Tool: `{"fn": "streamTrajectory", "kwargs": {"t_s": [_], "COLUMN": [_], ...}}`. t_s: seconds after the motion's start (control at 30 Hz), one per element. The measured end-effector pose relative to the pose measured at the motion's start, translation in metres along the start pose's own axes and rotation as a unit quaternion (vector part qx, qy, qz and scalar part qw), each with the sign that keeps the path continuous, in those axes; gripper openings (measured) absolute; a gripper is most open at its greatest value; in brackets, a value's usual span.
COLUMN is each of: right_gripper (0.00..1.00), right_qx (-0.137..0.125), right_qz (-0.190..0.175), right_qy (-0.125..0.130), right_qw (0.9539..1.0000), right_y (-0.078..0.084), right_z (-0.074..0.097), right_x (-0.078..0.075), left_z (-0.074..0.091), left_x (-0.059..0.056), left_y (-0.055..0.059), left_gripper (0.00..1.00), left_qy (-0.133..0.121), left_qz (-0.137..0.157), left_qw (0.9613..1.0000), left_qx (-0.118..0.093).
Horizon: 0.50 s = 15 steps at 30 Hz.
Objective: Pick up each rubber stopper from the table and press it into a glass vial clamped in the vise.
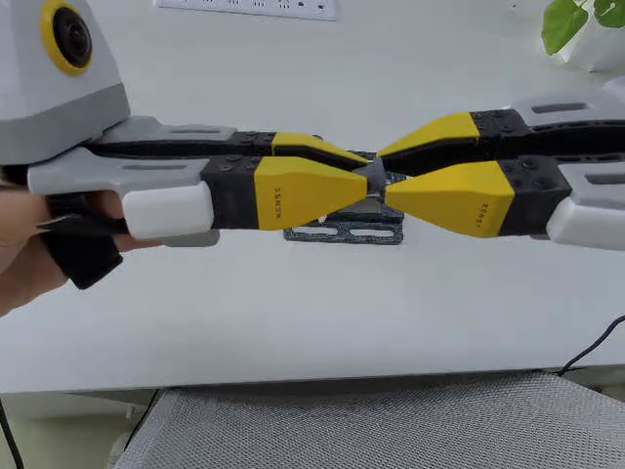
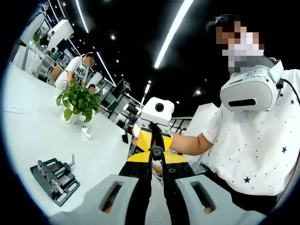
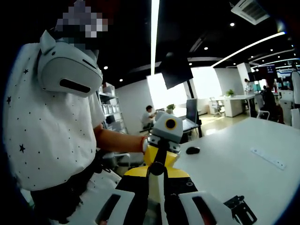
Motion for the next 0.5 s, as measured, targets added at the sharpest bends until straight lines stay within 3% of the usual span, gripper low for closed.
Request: {"fn": "streamTrajectory", "kwargs": {"t_s": [0.5], "right_gripper": [0.06], "right_qx": [0.025], "right_qz": [-0.011], "right_qy": [0.010], "right_qw": [0.9996], "right_y": [0.0066], "right_z": [-0.0035], "right_x": [-0.0101], "left_z": [0.0081], "left_x": [0.0089], "left_y": [0.0051], "left_gripper": [0.09], "left_qy": [-0.030], "left_qz": [-0.027], "left_qw": [0.9992], "left_qx": [0.002]}}
Point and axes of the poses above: the centre of the closed fingertips' face, and the gripper's own axes: z roughly backward along the fingers, x roughly to its left, y roughly out of its underside, the point moved 9 cm from there along z, roughly backward along the fingers, and after that the axes turned 10 degrees about z, right-handed, at the moved point
